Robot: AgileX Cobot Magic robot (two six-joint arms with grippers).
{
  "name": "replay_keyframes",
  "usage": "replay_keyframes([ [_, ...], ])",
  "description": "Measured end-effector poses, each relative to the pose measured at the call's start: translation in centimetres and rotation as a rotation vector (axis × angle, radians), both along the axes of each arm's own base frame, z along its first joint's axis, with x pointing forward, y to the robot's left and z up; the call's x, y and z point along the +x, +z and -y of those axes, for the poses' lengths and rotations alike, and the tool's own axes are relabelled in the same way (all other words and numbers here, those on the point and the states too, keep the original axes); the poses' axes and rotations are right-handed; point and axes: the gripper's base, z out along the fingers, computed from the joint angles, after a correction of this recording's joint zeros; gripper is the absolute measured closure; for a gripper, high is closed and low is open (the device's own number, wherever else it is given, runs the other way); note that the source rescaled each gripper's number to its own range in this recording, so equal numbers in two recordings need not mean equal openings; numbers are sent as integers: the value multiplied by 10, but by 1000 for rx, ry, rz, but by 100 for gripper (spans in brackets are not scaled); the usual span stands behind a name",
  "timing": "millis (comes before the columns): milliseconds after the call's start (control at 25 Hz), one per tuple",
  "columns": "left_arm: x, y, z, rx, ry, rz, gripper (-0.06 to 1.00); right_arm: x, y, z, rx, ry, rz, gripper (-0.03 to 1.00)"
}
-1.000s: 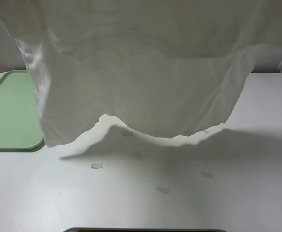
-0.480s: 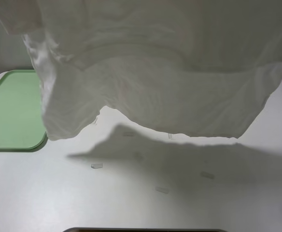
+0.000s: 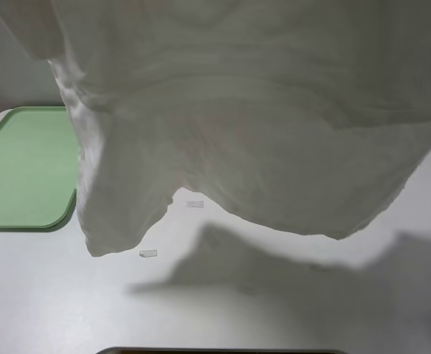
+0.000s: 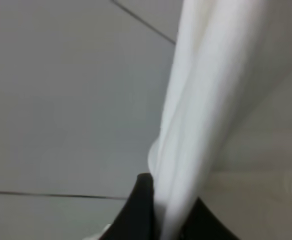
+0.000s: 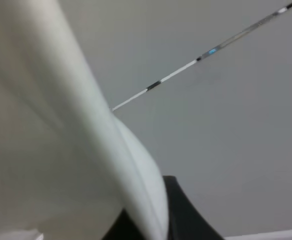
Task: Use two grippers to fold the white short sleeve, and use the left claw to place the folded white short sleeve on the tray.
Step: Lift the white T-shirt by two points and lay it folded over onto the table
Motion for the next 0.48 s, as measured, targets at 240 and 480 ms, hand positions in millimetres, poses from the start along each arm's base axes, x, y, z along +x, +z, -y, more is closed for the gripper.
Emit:
replay_keyframes([
  [240, -15, -27, -3, -20, -12, -114, 94, -35, -12, 13, 52, 6, 16, 97],
  [480, -36, -42, -16, -72, -31, -194, 94, -58, -40, 19, 139, 9, -45, 97],
])
